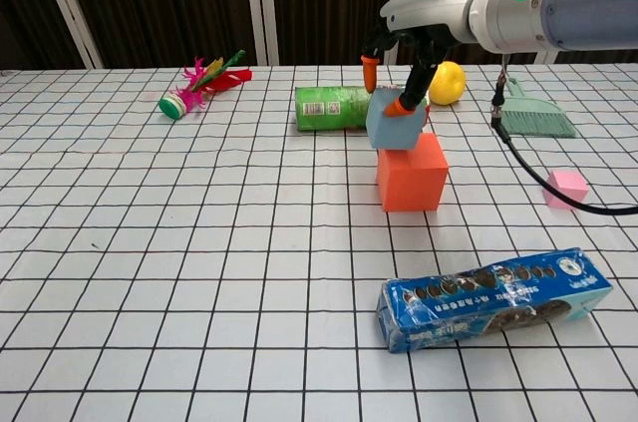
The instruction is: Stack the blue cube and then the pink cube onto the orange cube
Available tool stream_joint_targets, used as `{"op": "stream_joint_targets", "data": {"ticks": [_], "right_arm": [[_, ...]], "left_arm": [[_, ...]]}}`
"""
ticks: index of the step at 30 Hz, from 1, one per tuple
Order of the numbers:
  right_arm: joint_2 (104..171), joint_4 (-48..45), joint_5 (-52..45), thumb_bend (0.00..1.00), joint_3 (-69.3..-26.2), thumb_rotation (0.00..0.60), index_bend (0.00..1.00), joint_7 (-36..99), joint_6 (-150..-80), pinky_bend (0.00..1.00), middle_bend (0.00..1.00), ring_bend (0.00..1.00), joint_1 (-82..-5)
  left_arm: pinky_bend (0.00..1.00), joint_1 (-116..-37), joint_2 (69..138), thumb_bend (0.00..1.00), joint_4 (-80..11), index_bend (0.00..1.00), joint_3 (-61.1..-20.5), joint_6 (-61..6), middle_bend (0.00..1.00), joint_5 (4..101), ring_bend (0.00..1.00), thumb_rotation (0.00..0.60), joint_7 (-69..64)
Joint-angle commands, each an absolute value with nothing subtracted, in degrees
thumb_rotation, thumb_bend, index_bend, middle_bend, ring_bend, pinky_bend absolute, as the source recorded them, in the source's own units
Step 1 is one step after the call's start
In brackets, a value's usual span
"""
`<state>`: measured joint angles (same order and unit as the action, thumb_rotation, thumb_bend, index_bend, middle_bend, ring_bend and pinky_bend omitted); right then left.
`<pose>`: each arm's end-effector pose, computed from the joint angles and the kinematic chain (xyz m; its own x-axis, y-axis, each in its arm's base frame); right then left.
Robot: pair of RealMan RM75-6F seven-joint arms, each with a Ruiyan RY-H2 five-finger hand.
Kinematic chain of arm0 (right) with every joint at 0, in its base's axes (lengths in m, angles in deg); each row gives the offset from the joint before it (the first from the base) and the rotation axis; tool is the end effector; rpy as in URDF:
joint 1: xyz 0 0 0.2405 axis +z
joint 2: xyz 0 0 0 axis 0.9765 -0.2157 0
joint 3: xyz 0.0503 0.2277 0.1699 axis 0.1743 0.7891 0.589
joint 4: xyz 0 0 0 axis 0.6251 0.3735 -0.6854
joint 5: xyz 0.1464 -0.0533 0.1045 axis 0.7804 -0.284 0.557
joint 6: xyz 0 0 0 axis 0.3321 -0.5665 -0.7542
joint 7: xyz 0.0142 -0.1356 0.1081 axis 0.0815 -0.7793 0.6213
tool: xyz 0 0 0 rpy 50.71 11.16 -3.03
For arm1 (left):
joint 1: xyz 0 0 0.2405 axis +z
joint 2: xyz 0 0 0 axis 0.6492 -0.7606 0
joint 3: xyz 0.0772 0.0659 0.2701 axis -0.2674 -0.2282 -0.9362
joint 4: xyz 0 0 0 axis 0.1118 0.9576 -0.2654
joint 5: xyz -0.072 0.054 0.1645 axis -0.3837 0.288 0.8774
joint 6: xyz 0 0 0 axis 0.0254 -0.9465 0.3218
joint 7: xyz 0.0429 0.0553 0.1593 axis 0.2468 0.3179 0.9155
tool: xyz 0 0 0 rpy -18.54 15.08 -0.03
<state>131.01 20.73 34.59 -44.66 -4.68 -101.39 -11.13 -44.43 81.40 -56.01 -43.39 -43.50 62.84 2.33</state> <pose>-0.0563 -0.4440 0.0420 0.4740 -0.3555 0.8056 -0.8694 -0.3338 0.3643 -0.3708 0.2094 0.2225 0.4613 0.0607 0.8851 0.8528 0.2451 -0.4612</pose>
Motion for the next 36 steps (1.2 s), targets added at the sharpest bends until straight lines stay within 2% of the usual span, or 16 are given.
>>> {"op": "stream_joint_targets", "data": {"ticks": [1,36], "right_arm": [[130.9,20.8,34.3,0.39,-44.8,0.600,0.46,-4.4,-101.7,0.06,0.08,0.09,-11.1],[130.6,20.4,33.2,0.41,-47.2,0.600,0.46,-1.3,-102.3,0.06,0.08,0.09,-12.0]], "left_arm": [[0.02,-44.5,81.4,0.20,-56.1,0.17,-43.4,-43.4,0.00,62.8,0.00,0.600,2.5],[0.02,-44.6,81.6,0.20,-56.3,0.17,-43.5,-43.4,0.00,62.6,0.00,0.600,3.3]]}}
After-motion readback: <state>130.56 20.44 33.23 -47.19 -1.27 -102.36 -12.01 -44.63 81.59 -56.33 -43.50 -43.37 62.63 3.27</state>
